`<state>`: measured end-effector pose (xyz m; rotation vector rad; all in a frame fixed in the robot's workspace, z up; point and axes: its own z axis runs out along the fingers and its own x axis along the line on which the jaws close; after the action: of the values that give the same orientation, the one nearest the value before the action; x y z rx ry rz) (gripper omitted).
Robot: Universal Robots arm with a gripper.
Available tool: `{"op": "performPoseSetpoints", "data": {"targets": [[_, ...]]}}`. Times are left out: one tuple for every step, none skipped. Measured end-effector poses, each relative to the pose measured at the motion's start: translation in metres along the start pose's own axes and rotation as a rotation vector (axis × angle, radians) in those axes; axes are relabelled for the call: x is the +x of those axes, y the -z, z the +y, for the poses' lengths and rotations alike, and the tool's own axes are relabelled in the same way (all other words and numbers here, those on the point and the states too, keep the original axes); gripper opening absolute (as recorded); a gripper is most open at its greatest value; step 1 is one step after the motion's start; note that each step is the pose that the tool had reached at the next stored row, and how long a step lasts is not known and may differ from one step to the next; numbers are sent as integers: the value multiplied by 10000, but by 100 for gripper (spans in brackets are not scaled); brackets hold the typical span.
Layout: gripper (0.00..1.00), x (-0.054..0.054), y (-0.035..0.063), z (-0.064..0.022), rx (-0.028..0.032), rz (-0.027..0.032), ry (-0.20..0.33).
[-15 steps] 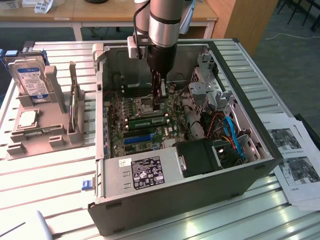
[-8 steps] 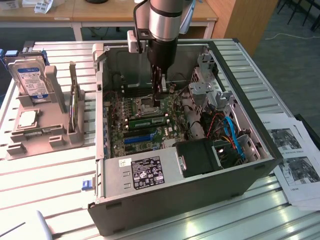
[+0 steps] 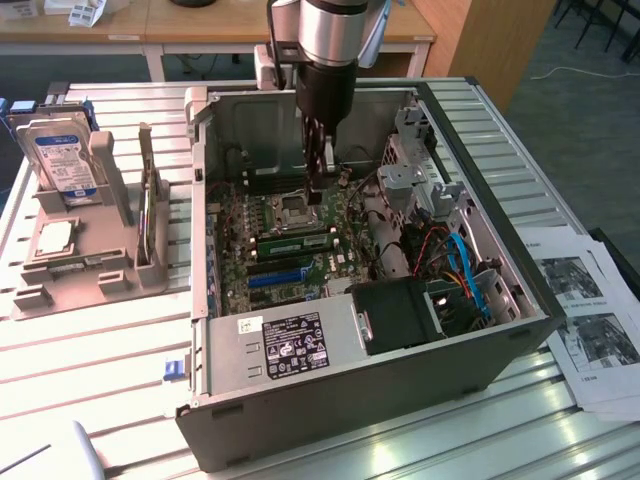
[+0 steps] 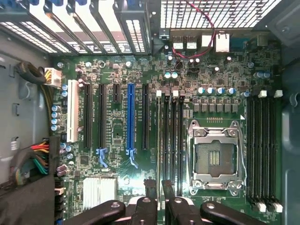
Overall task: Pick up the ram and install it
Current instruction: 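Insert the ram into the slot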
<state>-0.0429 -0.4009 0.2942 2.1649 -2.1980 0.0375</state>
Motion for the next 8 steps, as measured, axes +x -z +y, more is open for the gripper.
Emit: {"op": "performPoseSetpoints", "data": {"targets": [[19, 1, 21, 1, 0, 7, 0], [19, 2, 39, 1, 0, 13, 0], [19, 3, 58, 1, 0, 20, 0], [19, 5, 77, 2, -1, 28, -1], [19, 5, 94, 2, 0, 35, -1], [19, 6, 112, 3, 0, 41, -1], [19, 8, 130, 3, 0, 47, -1], [19, 9, 149, 4, 0, 53, -1]]}}
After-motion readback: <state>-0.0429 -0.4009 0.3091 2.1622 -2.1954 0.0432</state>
